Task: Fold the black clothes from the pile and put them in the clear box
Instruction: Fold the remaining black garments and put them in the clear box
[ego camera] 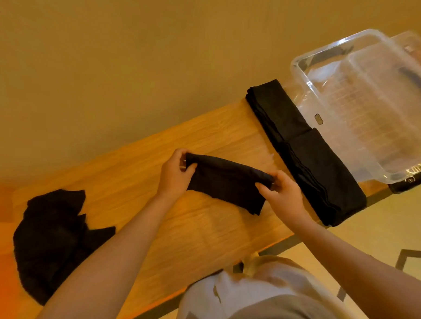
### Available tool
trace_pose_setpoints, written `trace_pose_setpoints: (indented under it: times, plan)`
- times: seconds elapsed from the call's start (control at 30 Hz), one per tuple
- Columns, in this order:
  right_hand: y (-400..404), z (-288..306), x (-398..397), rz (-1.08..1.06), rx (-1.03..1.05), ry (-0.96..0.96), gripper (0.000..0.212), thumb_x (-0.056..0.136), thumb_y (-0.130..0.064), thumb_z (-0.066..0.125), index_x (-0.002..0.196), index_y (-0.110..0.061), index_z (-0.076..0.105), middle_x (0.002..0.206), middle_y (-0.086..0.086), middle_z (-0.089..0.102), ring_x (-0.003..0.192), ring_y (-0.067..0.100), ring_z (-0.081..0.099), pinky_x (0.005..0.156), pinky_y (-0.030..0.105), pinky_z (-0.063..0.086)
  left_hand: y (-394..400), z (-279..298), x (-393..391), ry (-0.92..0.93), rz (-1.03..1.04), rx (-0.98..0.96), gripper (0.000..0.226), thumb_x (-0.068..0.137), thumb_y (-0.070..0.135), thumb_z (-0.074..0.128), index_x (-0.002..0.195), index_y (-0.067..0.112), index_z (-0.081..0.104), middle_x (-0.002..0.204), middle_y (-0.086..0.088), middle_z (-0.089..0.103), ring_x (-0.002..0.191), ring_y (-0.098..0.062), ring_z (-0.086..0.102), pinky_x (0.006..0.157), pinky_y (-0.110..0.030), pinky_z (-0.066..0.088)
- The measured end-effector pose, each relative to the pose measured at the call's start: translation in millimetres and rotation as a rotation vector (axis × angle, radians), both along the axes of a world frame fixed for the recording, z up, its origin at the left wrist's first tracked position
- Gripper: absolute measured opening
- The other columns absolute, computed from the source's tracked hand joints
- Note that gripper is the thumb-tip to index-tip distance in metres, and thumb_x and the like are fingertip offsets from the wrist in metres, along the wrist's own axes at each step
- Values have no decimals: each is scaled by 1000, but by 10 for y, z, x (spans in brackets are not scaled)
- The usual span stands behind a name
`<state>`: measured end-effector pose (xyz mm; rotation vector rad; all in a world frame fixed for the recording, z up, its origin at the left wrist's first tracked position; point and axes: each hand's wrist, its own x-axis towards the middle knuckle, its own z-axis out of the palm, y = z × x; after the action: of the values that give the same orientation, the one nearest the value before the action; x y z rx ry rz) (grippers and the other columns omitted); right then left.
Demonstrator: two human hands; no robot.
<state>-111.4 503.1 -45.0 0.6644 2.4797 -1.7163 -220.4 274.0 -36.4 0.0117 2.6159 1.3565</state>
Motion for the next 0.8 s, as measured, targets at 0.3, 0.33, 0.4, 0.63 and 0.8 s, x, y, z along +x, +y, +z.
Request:
trace_pose_setpoints:
  times: [0.3,0.33,0.4,0.63,0.8]
  plan:
    - [311,273,-355,-449,-51,52,35,85,-23,71,115,-21,55,100,-5,62,91,12,64,80,38,59,958,376,-975,149,-218,-1,47,91,14,64,134,16,46,110,7,55,91,-8,56,68,-10,44]
    - [360,296,-436,-500,-76,46,36,84,-24,72,116,-20,55,100,-5,62,91,13,65,80,39,59,1096,432,-1102,163,-244,-5,48,91,14,63,135,16,46,110,7,54,91,-7,55,69,-11,44]
    - [455,318,-610,-597,-110,36,40,84,-26,72,118,-18,54,99,-1,61,91,15,64,81,40,58,1373,521,-1359,183,-294,-26,49,91,13,63,136,16,44,111,7,56,94,-8,56,76,-16,47]
    - [692,183,-1150,-936,-332,-4,42,84,-22,73,121,-13,55,101,1,64,90,15,65,86,39,56,2278,420,-2099,186,-428,-198,47,89,12,63,132,17,46,119,-4,59,103,-20,60,88,-35,52]
    - [759,113,-1265,-982,-288,19,35,86,-24,71,118,-14,61,98,-4,68,94,10,65,93,34,53,2556,170,-2256,176,-503,-295,42,90,11,61,129,16,47,114,-4,61,101,-23,60,89,-36,50]
